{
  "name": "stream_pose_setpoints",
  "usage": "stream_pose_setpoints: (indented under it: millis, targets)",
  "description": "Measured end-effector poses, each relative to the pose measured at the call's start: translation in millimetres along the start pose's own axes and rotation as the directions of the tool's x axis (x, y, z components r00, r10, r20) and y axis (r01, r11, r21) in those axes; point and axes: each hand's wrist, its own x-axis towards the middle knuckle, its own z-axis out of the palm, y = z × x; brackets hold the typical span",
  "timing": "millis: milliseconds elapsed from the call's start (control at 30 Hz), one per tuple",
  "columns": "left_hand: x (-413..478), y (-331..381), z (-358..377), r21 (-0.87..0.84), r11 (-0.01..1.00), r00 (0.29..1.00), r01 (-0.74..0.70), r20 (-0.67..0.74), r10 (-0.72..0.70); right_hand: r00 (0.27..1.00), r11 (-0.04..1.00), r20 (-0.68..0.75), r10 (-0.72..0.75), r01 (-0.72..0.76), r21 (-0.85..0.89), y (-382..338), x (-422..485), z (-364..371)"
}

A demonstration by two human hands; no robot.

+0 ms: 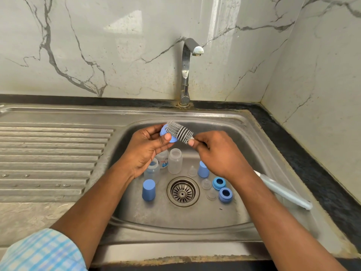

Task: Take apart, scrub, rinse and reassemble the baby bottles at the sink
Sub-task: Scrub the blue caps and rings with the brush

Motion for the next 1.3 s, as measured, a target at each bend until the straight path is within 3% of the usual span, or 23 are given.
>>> stream_pose_setpoints:
  millis: [233,467,567,700,900,1133,1300]
  targets:
    - [-3,-5,0,0.151,0.988,0.997,-0.02,0.072,0.009,0.997,0.996,-0.053,0.051,-0.054,-0.065,4,4,4]
    - [-2,0,-4,0.186,0.981,0.998,-0.05,-0.021,0.055,0.999,0.999,0.018,-0.027,0.028,-0.016,-3,1,6]
    - [-6,-4,4,0.208,0.977,0.999,-0.048,0.034,0.042,0.998,0.996,-0.056,0.029,-0.033,-0.078,6,6,6]
    - [-5,-16,11,0.292,0.956,1.0,-0.013,0.009,0.011,0.986,0.98,-0.098,0.133,-0.146,-0.139,29,11,4]
    - [-4,-42,18,0.565,0.824,0.996,0.027,0.058,-0.072,0.964,0.962,0.004,0.264,-0.264,-0.07,53,15,3]
    - [-2,-61,21,0.751,0.653,0.976,-0.095,0.2,-0.088,0.925,0.927,0.069,0.374,-0.375,-0.007,66,20,10]
    - [1,-74,30,0.878,0.46,0.955,-0.135,0.238,-0.175,0.916,0.92,0.102,0.388,-0.391,0.015,68,20,14]
